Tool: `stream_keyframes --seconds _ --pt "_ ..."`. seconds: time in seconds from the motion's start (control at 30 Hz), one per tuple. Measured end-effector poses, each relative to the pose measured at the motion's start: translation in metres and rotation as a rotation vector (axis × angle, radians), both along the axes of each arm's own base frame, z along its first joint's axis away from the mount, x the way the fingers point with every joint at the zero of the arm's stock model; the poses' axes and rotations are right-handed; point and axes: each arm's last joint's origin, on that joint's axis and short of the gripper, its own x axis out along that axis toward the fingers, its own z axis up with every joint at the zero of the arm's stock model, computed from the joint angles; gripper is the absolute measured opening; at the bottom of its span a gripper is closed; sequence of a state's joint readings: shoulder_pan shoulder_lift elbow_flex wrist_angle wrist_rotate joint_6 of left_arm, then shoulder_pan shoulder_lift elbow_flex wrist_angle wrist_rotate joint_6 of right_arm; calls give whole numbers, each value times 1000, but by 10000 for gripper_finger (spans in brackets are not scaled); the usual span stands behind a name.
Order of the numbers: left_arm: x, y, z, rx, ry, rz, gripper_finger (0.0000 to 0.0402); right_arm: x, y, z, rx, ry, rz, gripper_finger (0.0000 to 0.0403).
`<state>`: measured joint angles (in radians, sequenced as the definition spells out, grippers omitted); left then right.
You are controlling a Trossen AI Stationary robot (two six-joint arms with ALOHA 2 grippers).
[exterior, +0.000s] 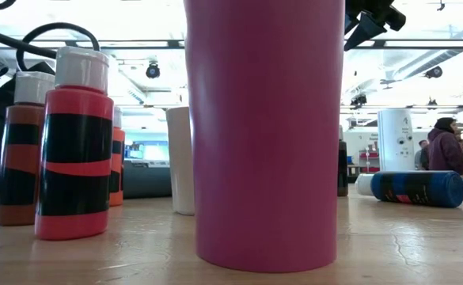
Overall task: Pick & Place Paint Supplies
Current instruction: Put the black paint bottle into the white bin
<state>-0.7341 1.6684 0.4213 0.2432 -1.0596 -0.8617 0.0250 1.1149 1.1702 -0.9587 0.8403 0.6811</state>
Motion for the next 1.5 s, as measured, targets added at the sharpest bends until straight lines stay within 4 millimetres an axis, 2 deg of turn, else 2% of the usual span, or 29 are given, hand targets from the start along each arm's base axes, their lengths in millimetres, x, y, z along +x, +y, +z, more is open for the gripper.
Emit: stream_keyframes --seconds 0.37,0.6,0.87,1.1,1.3,1.4,1.5 --pt "-1 1 1 9 -7 10 122 1 0 0 2 -8 3 225" --pt "-9 8 18 33 43 -5 122 1 0 0 6 -9 5 215" --pt "-26 21 56 54 138 -75 122 1 0 1 6 -15 5 225" --pt "-35 28 106 94 179 -214 122 2 0 1 8 -26 7 244" --pt "-42 34 148 120 201 -251 122 2 0 1 9 -29 7 257" --pt "-44 37 155 113 214 -251 122 2 0 1 9 -30 7 261" --pt "-43 38 153 67 230 -258 121 2 0 1 7 -27 8 257"
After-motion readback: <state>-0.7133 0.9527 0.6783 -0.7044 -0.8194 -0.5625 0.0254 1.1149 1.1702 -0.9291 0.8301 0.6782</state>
